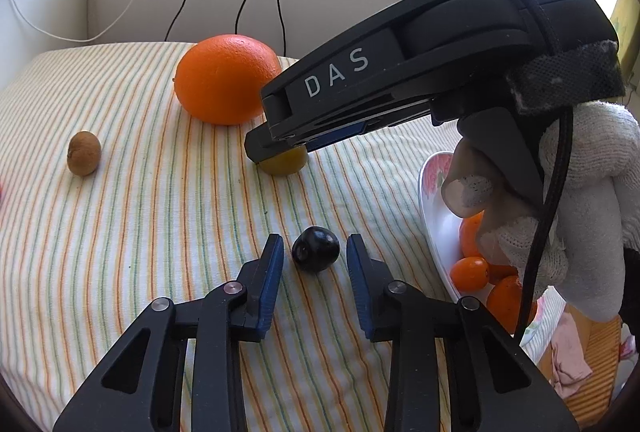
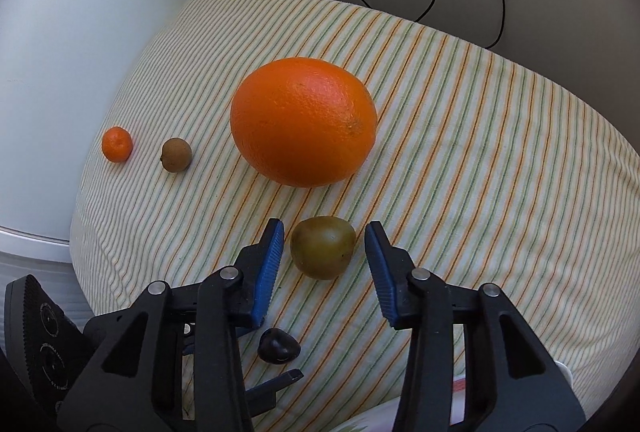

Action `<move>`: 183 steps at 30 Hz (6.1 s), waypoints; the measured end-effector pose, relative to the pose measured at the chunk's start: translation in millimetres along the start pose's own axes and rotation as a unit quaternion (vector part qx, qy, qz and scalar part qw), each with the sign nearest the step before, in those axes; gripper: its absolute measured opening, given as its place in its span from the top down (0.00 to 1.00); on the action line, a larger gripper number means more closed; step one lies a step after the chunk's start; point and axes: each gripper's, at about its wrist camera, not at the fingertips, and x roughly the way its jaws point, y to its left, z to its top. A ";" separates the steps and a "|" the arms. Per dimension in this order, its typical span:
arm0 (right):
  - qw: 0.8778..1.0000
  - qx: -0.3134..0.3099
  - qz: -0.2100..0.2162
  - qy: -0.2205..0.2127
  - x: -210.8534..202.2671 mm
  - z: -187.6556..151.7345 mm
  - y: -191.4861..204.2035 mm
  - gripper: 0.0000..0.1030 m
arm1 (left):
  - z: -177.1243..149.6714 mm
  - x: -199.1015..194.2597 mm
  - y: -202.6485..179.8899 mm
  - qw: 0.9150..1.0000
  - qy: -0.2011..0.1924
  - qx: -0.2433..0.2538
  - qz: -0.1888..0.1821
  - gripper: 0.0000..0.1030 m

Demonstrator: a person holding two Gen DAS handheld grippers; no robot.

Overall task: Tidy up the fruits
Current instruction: 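Grasp the dark plum with the left gripper while the right grasps the green plum, then carry the dark plum to the plate with the left gripper while the right carries the green plum, then open both grippers to release the plums on the plate and withdraw, then grasp the tangerine with the left gripper while the right grasps the brown kiwi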

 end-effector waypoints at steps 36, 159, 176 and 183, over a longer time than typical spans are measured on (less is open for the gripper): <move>0.996 0.013 0.031 -0.084 -86.1 -48.0 -30.2 0.70 | 4.5 -43.7 -30.1 0.999 -0.038 0.017 -0.017 0.79; 0.990 -0.050 0.043 -0.127 -90.2 -28.4 58.5 0.15 | 12.9 -112.9 104.8 0.985 -0.103 -0.056 0.123 0.34; 0.996 -0.042 0.058 -0.053 -10.9 15.8 102.1 0.49 | 21.9 -100.5 163.3 0.984 -0.082 -0.087 0.134 0.59; 0.998 -0.038 0.039 -0.040 11.5 25.5 103.5 0.56 | 23.2 -97.2 167.2 0.983 -0.083 -0.088 0.141 0.60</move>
